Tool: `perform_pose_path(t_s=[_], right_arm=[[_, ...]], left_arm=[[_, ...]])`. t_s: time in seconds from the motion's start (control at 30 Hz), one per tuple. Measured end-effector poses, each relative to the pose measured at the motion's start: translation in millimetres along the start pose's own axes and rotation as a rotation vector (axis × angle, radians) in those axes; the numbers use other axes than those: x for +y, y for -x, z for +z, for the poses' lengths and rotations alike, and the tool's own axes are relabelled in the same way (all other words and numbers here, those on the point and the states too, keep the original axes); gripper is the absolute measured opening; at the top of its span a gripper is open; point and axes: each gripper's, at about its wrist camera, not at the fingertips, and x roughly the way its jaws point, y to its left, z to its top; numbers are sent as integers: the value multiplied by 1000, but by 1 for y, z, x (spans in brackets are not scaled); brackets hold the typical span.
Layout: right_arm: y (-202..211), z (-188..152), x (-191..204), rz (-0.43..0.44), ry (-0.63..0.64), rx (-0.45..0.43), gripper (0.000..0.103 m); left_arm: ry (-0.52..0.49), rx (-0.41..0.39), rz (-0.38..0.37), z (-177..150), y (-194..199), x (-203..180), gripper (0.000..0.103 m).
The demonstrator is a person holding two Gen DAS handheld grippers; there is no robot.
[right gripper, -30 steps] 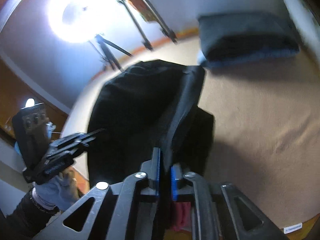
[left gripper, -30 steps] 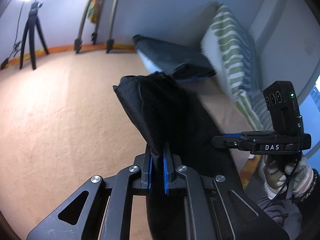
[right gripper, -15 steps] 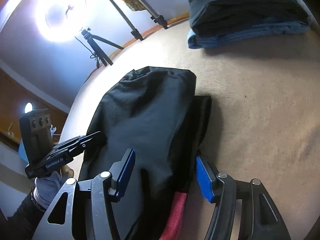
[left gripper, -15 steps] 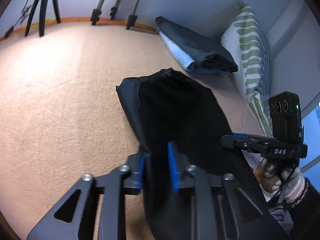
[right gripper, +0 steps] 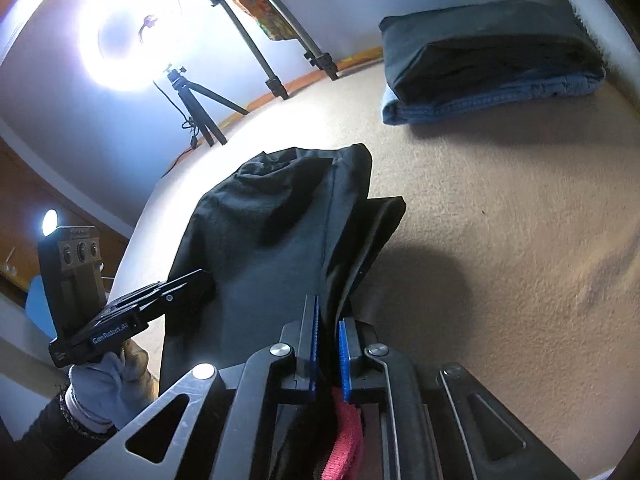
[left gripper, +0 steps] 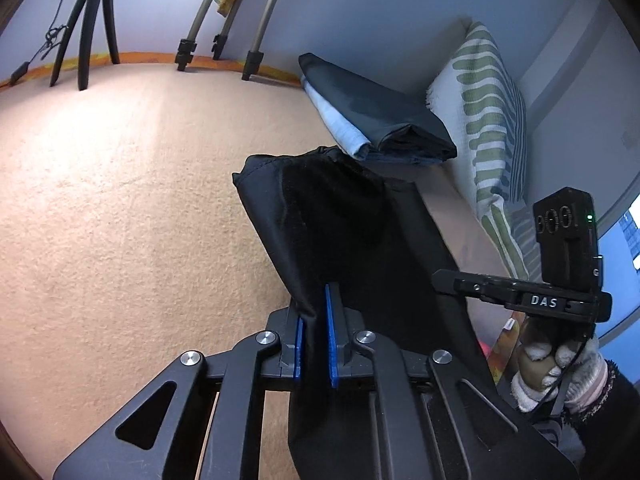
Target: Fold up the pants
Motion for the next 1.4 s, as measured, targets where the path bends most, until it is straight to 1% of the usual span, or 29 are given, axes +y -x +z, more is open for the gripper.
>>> perform_pose_path(t_s=[0.07, 0.1, 0.13, 0.17, 0.2, 0.27, 0.3, 0.37, 0.47, 0.53, 0.67, 0.8, 0.97, 1.23, 1.27, 1.4], right_arm=[[-4, 0, -5, -28, -4, 11, 26], [-8, -1, -9, -34, -10, 31, 42], [-13, -1, -12, -29, -19, 53, 48], [-12, -3, -14, -10, -14, 33, 51], [-12, -3, -14, 4, -4, 35, 53], [-14, -4, -13, 27, 11, 23, 54], [-20, -5, -13, 68, -6, 42, 36], [-20, -5, -9, 53, -6, 28, 28], [-8, -5, 2, 54, 24, -10, 11], [5, -4, 12, 46, 39, -41, 6], [31, -2, 38, 10, 104, -99, 5], [54, 0, 51, 4, 117, -158, 4], [93, 15, 60, 5, 118, -247, 4], [154, 59, 55, -28, 129, -371, 4], [160, 67, 52, -39, 131, -382, 4], [178, 93, 39, -75, 127, -417, 4]], left_arm=[[2, 4, 8, 0, -3, 1, 8], [3, 8, 9, -1, -5, 2, 8], [6, 10, 10, -1, -6, 3, 8], [12, 11, 8, 0, -6, 4, 8], [15, 13, 8, 1, -8, 3, 8], [10, 17, 16, 0, -11, 4, 8], [11, 16, 25, -1, -12, 4, 8], [15, 11, 21, -1, -9, 4, 7], [0, -12, 9, 0, 3, -3, 7], [-37, -32, 15, 2, 12, -12, 7], [-85, -81, 15, 7, 32, -28, 6], [-113, -126, -2, 20, 52, -40, 6], [-195, -169, -4, 51, 67, -67, 6], [-305, -234, -20, 115, 68, -112, 6], [-319, -242, -22, 125, 64, -119, 6], [-341, -259, -33, 148, 51, -131, 6]])
